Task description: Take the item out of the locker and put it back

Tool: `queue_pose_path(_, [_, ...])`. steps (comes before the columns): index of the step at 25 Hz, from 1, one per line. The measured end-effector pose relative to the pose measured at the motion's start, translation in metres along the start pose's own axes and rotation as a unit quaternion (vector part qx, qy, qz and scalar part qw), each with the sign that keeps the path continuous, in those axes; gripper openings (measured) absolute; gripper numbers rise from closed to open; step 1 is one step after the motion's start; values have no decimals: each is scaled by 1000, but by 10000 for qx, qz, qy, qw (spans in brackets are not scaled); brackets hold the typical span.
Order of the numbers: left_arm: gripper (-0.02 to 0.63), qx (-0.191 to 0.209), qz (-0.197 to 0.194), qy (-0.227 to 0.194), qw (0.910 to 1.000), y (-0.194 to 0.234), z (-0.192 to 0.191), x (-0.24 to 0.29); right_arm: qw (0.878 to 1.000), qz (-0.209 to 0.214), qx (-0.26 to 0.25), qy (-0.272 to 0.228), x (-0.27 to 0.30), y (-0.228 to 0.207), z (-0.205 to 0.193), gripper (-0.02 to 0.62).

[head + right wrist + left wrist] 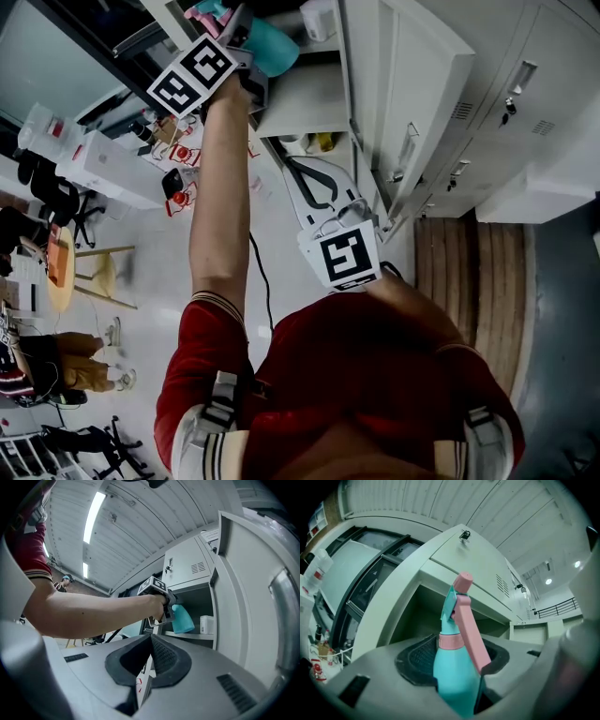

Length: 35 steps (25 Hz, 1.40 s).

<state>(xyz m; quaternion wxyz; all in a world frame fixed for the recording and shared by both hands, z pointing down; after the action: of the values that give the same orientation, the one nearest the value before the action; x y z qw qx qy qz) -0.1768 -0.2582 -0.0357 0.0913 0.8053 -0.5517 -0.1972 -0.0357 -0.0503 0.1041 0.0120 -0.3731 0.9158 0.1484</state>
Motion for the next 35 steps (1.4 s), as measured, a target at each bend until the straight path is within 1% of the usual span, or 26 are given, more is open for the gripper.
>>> queue_pose_path(7, [219, 364, -253, -172, 9989, -12, 2, -26, 9999, -21, 54, 155, -2, 4, -12, -3])
queue_pose_path(12, [219, 613, -380, -223, 9971, -19, -4, -45, 9995, -43, 85, 300, -5, 5, -25, -3])
queue_pose_path(20, [219, 1020, -410, -255, 9936, -17, -22, -75, 9987, -38, 48, 500, -11, 14, -45, -3])
queue_pose_path(27, [219, 1415, -399, -174, 9890, -11, -43, -102, 9976, 8, 68, 696, -14, 26, -64, -3])
queue_pose_path(35, [219, 1551, -484, -85, 9867, -4, -71, -123, 9964, -151, 140, 824, -13, 26, -79, -3])
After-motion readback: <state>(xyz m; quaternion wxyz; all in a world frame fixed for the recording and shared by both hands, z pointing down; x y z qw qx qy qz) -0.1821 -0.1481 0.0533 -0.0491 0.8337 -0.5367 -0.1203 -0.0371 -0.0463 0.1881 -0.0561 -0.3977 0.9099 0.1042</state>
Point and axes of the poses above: the fingertips, and each gripper's own axes: x forward along the fingers, y to its left, z out of its top, the point moved 7 cm from there along -x, backward along the fingers, and after that the axes turned 4 degrees about -x, right-handed, at the moved point
